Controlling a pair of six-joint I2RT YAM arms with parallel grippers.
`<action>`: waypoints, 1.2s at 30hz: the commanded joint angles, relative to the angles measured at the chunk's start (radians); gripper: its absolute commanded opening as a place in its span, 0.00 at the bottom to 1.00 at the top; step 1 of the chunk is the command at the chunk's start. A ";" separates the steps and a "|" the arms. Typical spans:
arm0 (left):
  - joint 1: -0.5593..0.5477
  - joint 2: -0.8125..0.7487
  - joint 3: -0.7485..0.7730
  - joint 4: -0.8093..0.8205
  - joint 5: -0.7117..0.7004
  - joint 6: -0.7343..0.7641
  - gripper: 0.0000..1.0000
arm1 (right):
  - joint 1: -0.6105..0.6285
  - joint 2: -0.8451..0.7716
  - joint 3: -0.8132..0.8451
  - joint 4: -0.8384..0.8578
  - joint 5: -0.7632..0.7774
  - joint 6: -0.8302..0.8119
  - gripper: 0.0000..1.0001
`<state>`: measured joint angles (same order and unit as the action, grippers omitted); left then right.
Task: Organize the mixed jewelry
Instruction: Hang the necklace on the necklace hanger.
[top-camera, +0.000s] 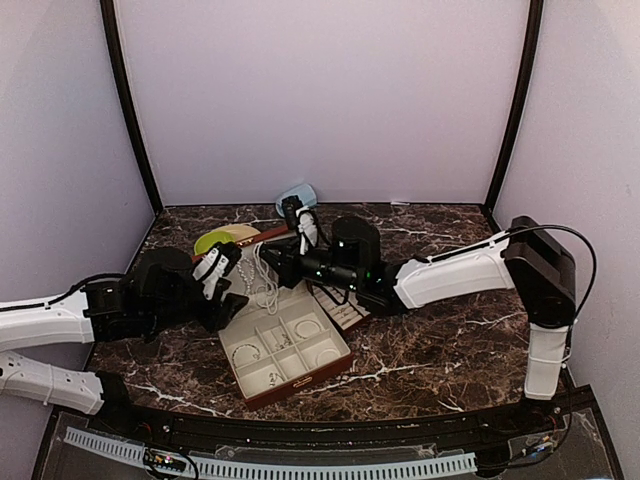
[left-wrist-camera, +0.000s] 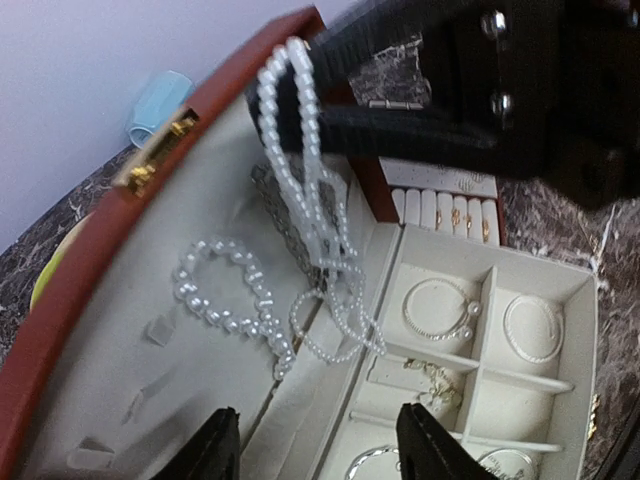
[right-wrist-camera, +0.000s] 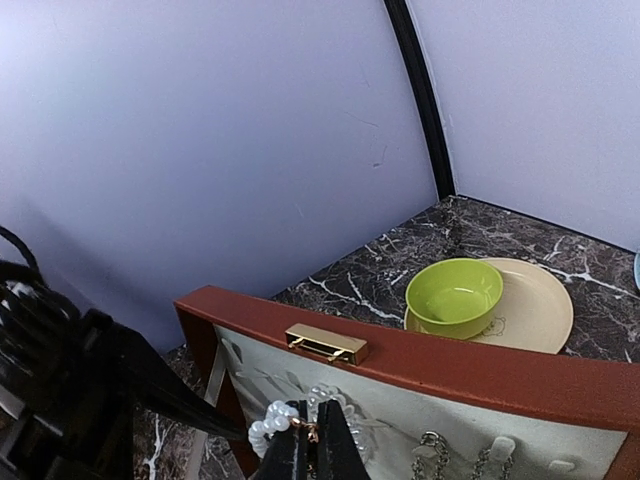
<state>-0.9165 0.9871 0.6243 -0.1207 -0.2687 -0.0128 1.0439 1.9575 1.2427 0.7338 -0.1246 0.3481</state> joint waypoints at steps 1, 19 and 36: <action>-0.004 -0.076 0.105 -0.069 -0.002 -0.047 0.60 | 0.008 -0.033 0.052 -0.100 0.040 -0.014 0.00; 0.267 0.089 0.502 -0.315 0.301 -0.014 0.93 | 0.011 0.004 0.246 -0.458 0.079 -0.046 0.00; 0.282 0.241 0.454 -0.214 0.376 0.057 0.95 | 0.031 0.047 0.373 -0.654 0.188 -0.077 0.00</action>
<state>-0.6415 1.2270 1.1042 -0.3687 0.1093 -0.0067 1.0672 1.9945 1.5864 0.0971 -0.0006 0.2844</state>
